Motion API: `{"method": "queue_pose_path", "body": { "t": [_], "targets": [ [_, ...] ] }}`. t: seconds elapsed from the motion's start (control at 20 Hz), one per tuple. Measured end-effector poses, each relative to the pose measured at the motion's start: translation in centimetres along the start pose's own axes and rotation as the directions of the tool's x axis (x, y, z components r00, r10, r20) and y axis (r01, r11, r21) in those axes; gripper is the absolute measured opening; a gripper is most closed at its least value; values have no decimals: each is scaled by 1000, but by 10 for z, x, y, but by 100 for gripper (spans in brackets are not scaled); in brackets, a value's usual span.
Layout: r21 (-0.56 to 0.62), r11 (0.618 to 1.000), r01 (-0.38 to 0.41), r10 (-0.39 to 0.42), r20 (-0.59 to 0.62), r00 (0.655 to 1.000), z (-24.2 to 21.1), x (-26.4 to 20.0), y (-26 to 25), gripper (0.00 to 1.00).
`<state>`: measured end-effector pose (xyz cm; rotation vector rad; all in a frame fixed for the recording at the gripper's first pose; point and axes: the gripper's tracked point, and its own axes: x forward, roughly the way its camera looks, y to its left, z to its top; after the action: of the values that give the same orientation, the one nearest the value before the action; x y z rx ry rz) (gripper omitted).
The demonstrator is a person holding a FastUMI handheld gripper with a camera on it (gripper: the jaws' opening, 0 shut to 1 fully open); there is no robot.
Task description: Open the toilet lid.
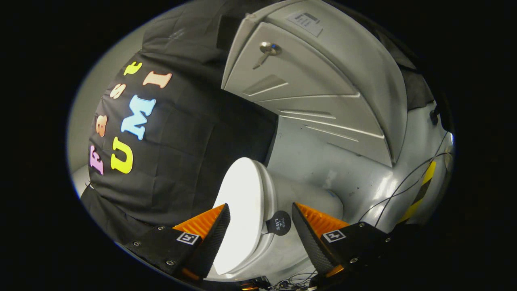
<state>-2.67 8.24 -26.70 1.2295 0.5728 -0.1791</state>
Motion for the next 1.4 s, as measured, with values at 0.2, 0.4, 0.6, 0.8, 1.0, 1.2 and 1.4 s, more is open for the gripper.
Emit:
{"method": "queue_pose_path", "body": {
  "t": [0.2,0.4,0.6,0.8,1.0,1.2,1.4],
  "targets": [
    [83,996,21,-15,-69,998,-21,14,-11,95],
    [205,978,39,-18,-101,995,-29,29,-17,94],
    [261,965,-2,27,-90,996,-31,35,-15,74],
    [292,954,-60,83,-67,994,-29,36,-7,54],
    [285,956,-67,88,-60,994,-30,37,-5,43],
    [250,968,-23,45,-83,996,-31,36,-11,31],
    [190,980,-53,67,-69,995,-30,35,-12,3]
  ]
}}
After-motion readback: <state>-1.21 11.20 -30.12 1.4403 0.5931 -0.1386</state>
